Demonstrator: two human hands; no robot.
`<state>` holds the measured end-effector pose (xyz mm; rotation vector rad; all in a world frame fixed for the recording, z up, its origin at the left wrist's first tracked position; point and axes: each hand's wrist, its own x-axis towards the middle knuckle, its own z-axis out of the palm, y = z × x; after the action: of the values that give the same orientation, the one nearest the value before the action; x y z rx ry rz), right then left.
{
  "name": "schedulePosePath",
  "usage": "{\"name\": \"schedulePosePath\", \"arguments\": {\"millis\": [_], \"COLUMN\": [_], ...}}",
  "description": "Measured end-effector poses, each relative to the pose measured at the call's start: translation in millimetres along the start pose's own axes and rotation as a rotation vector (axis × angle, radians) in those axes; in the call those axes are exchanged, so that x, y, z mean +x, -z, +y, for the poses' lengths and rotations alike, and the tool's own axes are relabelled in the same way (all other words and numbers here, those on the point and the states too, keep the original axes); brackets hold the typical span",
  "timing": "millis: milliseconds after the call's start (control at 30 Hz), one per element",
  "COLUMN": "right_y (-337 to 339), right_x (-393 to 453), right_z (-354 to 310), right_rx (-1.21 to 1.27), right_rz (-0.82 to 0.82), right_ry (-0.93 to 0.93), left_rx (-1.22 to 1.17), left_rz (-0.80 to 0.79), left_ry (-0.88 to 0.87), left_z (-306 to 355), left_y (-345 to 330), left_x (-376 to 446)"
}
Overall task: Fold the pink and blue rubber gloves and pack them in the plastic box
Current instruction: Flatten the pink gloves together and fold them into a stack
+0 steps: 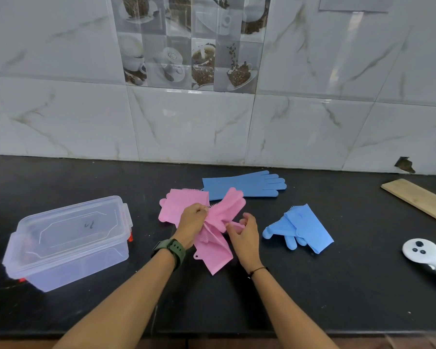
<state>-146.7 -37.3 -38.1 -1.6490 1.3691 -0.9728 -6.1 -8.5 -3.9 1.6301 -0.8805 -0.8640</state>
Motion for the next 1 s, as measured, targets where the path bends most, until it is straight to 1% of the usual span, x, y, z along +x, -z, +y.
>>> {"name": "schedulePosePath", "arguments": {"millis": [67,167,233,300,367,400,467,533,667,733,833,900,1000], "right_y": [-2,-5,-7,-9,-12,-14,-17,-14,2,8,13,16,20], "right_x": [-2,-3,-6,-10,-13,-13,-10,-6,-1,2,5,8,11], "right_z": [-2,-4,-8,-13,-18,-20,-19,-17,-10,-10,-14,-14,-10], "right_rx": [-0.035,0.024,0.041,0.115,0.251,0.321,0.483,0.612,0.623,0.711,0.749,0.706,0.545], "right_rz": [0.045,0.132,0.124,0.004,-0.189,-0.274,-0.360,-0.390,-0.380,-0.358,-0.344,-0.357,-0.341], "right_ry": [0.024,0.061,0.068,0.018,-0.023,-0.009,0.000,-0.044,-0.160,-0.230,-0.351,-0.455,-0.544], "left_rx": [-0.139,-0.265,-0.338,-0.378,-0.360,-0.335,-0.275,-0.196,-0.104,0.016,0.420,0.499,0.598], "left_rz": [0.047,0.134,0.218,0.253,0.214,0.171,0.073,-0.020,-0.204,-0.233,-0.205,-0.171,-0.198], "left_ry": [0.053,0.059,0.051,0.046,0.012,-0.015,-0.061,-0.090,-0.148,-0.240,-0.394,-0.434,-0.484], "left_z": [-1,0,1,3,4,4,3,1,-4,-7,-10,-8,-11], "left_y": [-2,-11,-20,-31,-39,-42,-46,-45,-32,-25,-24,-26,-32], "left_x": [-1,-6,-11,-18,-24,-27,-34,-37,-35,-31,-23,-20,-16]}}
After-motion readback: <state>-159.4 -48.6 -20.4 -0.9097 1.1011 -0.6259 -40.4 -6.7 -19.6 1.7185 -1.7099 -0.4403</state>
